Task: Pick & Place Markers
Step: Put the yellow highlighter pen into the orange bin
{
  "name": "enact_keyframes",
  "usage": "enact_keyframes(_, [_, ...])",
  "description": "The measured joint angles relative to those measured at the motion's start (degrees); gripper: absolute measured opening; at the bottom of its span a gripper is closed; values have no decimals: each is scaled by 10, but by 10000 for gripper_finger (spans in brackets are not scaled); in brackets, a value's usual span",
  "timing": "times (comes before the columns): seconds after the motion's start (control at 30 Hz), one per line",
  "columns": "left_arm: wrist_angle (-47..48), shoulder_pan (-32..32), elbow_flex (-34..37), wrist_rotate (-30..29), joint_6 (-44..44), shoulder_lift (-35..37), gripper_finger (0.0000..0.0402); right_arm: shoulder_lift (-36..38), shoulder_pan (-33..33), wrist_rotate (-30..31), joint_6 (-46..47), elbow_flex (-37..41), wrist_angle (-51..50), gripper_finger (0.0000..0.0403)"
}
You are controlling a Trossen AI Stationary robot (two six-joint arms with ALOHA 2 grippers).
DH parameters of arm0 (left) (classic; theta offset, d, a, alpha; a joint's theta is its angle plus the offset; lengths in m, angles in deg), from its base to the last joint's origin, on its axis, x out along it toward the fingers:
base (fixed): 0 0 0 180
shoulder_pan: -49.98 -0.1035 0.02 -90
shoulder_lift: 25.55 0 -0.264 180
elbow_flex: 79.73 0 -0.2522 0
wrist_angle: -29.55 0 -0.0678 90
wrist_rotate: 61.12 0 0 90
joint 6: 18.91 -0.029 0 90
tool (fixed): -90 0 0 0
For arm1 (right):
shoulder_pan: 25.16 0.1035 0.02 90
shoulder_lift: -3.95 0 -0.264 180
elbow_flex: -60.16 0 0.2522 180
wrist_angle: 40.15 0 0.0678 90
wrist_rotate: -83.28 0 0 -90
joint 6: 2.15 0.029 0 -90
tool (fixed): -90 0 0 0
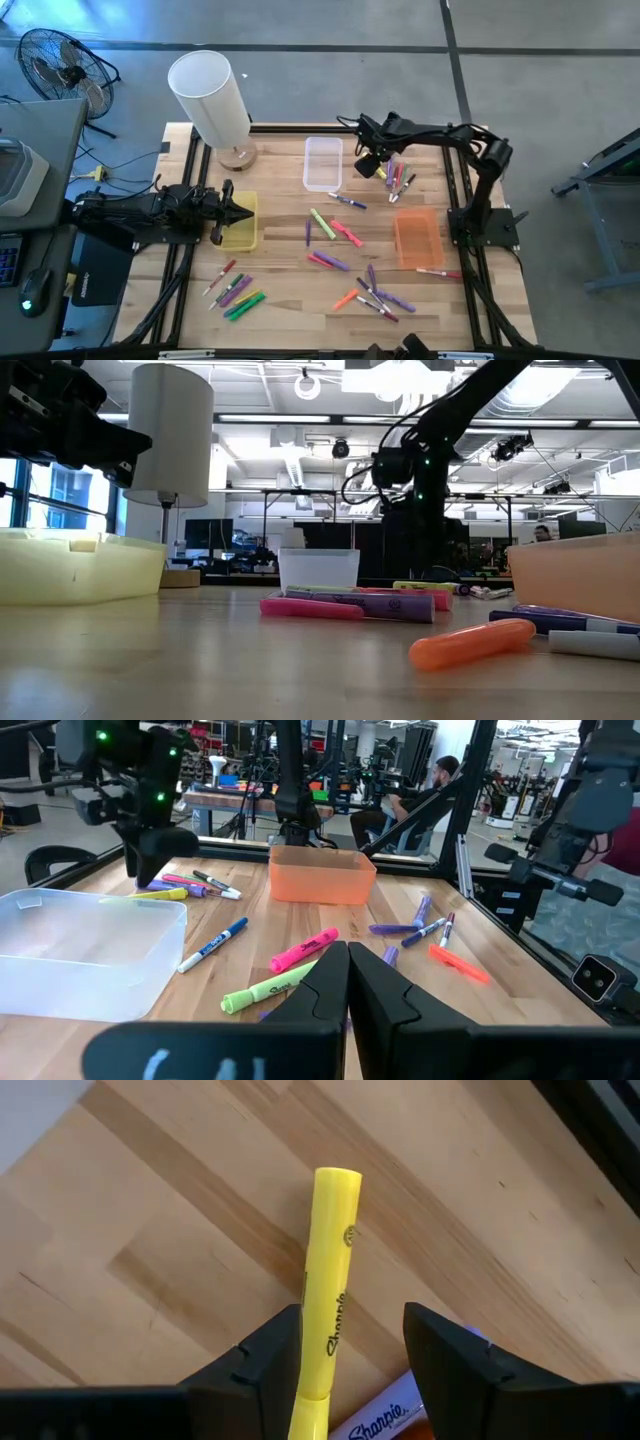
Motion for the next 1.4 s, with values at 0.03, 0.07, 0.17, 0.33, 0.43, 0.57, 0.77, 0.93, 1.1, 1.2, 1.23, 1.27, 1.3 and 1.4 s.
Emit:
enact_keyframes(0.03, [0, 0, 0, 0, 0, 0, 1, -2, -1, -1, 0, 0, 0, 165])
enact_keyframes(0.07, [0, 0, 0, 0, 0, 0, 1, -4, -2, -5, 0, 0, 0, 165])
enact_keyframes(0.17, [0, 0, 0, 0, 0, 0, 1, -11, -2, -9, 0, 0, 0, 165])
enact_keyframes(0.33, [0, 0, 0, 0, 0, 0, 1, -26, -2, -10, 0, 0, 0, 165])
enact_keyframes(0.43, [0, 0, 0, 0, 0, 0, 1, -34, -2, -11, 0, 0, 0, 165])
enact_keyframes(0.57, [0, 0, 0, 0, 0, 0, 1, -43, -2, -18, 0, 0, 0, 158])
enact_keyframes(0.77, [0, 0, 0, 0, 0, 0, 1, -57, -1, -26, 0, 0, 0, 107])
enact_keyframes(0.93, [0, 0, 0, 0, 0, 0, 1, -63, -1, -41, 0, -2, 2, 61])
enact_keyframes(1.1, [0, 0, 0, 0, 0, 0, 1, -63, -1, -45, 1, -2, 2, 55])
enact_keyframes(1.2, [0, 0, 0, 0, 0, 0, 1, -63, -1, -45, 8, -2, 2, 63])
enact_keyframes(1.23, [0, 0, 0, 0, 0, 0, 1, -63, -1, -47, 12, -2, 1, 64])
enact_keyframes(1.27, [0, 0, 0, 0, 0, 0, 1, -64, -1, -49, 14, -2, 0, 64])
enact_keyframes(1.3, [0, 0, 0, 0, 0, 0, 1, -64, -2, -50, 15, -1, -2, 63])
enact_keyframes(1.4, [0, 0, 0, 0, 0, 0, 1, -64, -2, -49, 21, -1, -2, 57])
